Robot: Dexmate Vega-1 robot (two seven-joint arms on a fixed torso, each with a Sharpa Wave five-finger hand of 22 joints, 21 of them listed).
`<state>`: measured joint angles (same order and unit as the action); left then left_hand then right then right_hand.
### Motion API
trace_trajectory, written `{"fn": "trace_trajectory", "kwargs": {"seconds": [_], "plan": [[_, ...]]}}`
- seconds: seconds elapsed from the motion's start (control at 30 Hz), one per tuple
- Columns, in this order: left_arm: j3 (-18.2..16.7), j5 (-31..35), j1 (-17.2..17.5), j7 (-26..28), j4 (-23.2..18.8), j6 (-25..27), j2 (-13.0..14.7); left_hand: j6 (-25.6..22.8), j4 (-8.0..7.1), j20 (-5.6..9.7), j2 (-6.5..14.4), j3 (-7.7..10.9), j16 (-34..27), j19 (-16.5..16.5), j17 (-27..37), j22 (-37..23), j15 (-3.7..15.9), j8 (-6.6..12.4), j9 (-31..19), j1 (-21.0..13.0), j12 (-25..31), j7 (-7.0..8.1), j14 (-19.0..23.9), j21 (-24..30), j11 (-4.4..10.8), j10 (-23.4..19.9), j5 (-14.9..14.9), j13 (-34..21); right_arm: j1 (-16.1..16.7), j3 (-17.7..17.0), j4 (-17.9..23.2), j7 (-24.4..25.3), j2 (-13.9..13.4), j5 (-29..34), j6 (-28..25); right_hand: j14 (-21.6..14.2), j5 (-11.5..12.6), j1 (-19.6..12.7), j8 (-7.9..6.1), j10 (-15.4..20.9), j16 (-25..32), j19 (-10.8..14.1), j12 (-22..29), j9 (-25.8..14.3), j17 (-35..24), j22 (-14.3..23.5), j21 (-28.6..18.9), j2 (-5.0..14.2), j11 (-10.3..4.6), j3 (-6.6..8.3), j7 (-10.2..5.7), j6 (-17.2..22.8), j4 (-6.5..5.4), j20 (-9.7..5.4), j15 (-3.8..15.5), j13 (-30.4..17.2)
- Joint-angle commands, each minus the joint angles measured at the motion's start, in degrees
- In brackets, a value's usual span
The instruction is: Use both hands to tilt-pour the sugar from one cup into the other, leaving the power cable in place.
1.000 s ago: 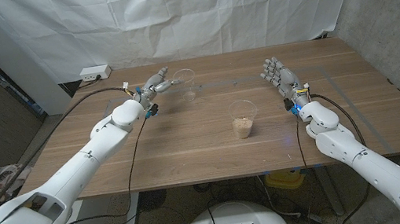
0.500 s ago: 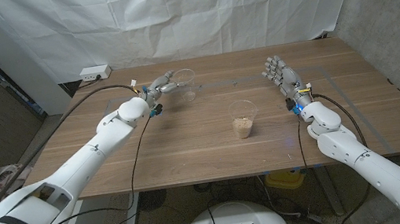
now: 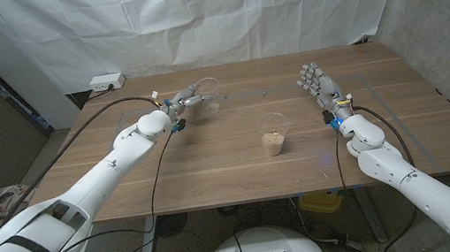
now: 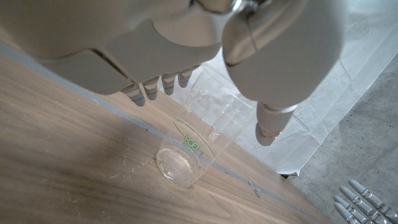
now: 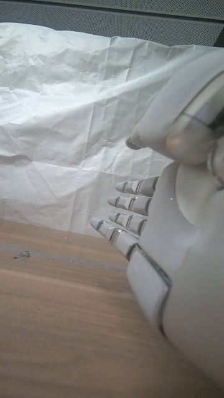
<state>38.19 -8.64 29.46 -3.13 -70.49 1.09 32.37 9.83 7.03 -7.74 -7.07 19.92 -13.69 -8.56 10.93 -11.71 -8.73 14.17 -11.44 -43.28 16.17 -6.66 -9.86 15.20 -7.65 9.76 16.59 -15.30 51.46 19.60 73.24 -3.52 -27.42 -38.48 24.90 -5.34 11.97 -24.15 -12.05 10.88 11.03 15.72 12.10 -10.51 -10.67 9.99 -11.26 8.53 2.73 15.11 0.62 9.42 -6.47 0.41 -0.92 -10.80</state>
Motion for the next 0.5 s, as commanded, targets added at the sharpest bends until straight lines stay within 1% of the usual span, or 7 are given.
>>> {"fn": "trace_trajectory", "kwargs": {"seconds": [0.03,0.17,0.23,0.33,0.43,0.47,0.5], "plan": [[1.25,0.32,-2.45,0.45,7.53,-5.54,-3.74,7.68,0.52,1.33,0.48,-1.09,-1.45,5.37,-0.15,0.41,3.09,1.97,0.0,-2.25,2.11,-1.51,2.88,1.69,2.52,5.18,-0.04,0.34,0.29,-0.31,0.16,0.51,-0.16,-0.12,-0.38,-0.45,-0.04,0.46,0.1,0.56,0.22,0.31,-0.15,-0.24,-0.12,0.24,-0.47,0.07,0.05,0.16,-0.16,0.45,0.3,0.47,0.05,-0.27],[1.77,0.41,-3.74,-0.32,10.17,-7.17,-4.86,3.33,0.75,1.7,0.61,-1.72,-1.63,7.59,-0.32,0.64,4.15,3.02,0.03,-3.42,3.29,0.06,6.13,2.05,4.13,1.0,-0.44,0.74,0.4,-0.53,0.18,0.8,-0.16,-0.17,-0.28,-0.46,-0.05,0.54,0.14,0.59,0.22,0.36,-0.17,-0.25,-0.12,0.24,-0.49,0.1,0.05,0.19,-0.15,0.46,0.3,0.47,0.02,-0.27],[1.93,0.52,-4.19,-0.27,11.36,-8.03,-5.4,1.72,0.85,2.35,0.77,-1.89,-1.71,8.52,-0.37,0.71,4.81,3.38,0.04,-3.97,3.73,0.8,7.48,2.2,4.93,-0.67,-0.64,0.92,0.39,-0.55,0.1,0.79,-0.19,-0.14,-0.24,-0.51,-0.05,0.58,0.15,0.63,0.23,0.36,-0.17,-0.25,-0.12,0.24,-0.49,0.11,0.05,0.2,-0.18,0.49,0.3,0.48,0.07,-0.27],[2.17,0.67,-4.74,-0.19,12.81,-8.91,-6.05,-1.28,1.16,2.78,1.38,-1.97,-1.85,10.2,-0.48,0.81,6.36,4.03,0.05,-5.55,4.57,1.91,10.19,2.39,5.41,-4.35,-1.14,1.38,0.38,-0.55,-0.03,0.88,-0.16,-0.12,-0.29,-0.51,-0.05,0.63,0.15,0.73,0.22,0.36,-0.16,-0.25,-0.12,0.24,-0.48,0.12,0.05,0.23,-0.16,0.57,0.31,0.45,0.09,-0.27],[2.27,0.64,-5.05,0.01,14.02,-9.66,-6.63,-4.29,1.34,3.41,1.89,-2.07,-2.08,12.29,-0.54,0.82,7.45,4.7,0.03,-6.87,5.14,2.6,13.0,2.8,6.66,-7.33,-1.8,1.79,0.3,-0.54,-0.15,0.89,-0.12,-0.21,-0.46,-0.54,-0.06,0.69,0.16,0.75,0.22,0.34,-0.17,-0.25,-0.12,0.24,-0.48,0.15,0.1,0.26,-0.12,0.65,0.31,0.44,0.08,-0.28],[2.26,0.57,-5.1,0.09,14.31,-9.79,-6.79,-5.96,1.43,3.62,2.16,-2.12,-2.24,13.28,-0.56,0.8,8.25,5.08,0.0,-7.57,5.42,3.26,14.63,2.99,7.73,-8.91,-2.21,2.0,0.32,-0.54,-0.05,1.17,-0.12,-0.08,-0.54,-0.53,-0.06,0.7,0.17,0.78,0.22,0.35,-0.17,-0.25,-0.12,0.24,-0.48,0.15,0.07,0.26,-0.12,0.65,0.31,0.46,0.09,-0.28],[2.14,0.36,-5.19,0.31,15.02,-10.21,-7.16,-8.15,1.48,3.36,2.84,-2.01,-2.36,14.11,-0.56,0.74,8.63,5.58,-0.01,-8.53,5.93,4.1,16.37,3.11,7.67,-11.31,-2.87,2.22,0.25,-0.63,-0.26,1.02,0.09,-0.26,-0.2,-0.57,-0.06,0.71,0.16,0.79,0.23,0.34,-0.17,-0.25,-0.12,0.24,-0.48,0.16,0.09,0.27,-0.14,0.67,0.3,0.42,0.09,-0.28]]}}
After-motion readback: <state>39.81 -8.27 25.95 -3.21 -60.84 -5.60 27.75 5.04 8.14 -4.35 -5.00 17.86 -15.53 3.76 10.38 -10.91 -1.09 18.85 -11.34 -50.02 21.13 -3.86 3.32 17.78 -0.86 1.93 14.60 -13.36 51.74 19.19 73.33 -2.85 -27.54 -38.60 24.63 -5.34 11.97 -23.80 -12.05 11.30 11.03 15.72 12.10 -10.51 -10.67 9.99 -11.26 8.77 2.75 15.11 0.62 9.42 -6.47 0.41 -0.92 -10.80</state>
